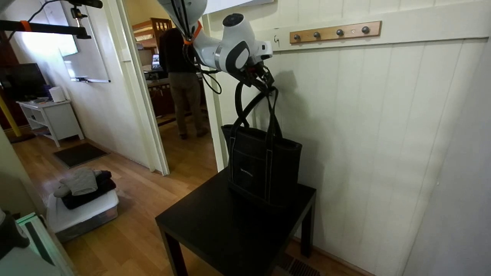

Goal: Move the bag to the right

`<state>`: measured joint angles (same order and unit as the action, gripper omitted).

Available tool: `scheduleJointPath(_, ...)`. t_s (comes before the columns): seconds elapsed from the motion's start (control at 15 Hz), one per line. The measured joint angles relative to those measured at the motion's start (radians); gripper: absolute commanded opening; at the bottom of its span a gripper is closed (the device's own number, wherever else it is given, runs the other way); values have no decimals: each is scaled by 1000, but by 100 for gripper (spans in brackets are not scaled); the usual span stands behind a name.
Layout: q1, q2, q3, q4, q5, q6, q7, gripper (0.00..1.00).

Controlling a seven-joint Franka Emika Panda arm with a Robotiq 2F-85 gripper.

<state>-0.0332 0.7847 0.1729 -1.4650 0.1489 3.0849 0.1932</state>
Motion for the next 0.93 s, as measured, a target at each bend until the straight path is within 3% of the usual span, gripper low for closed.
scheduleJointPath(0.93,168,-176,-229,-24,-22,-344,123,100)
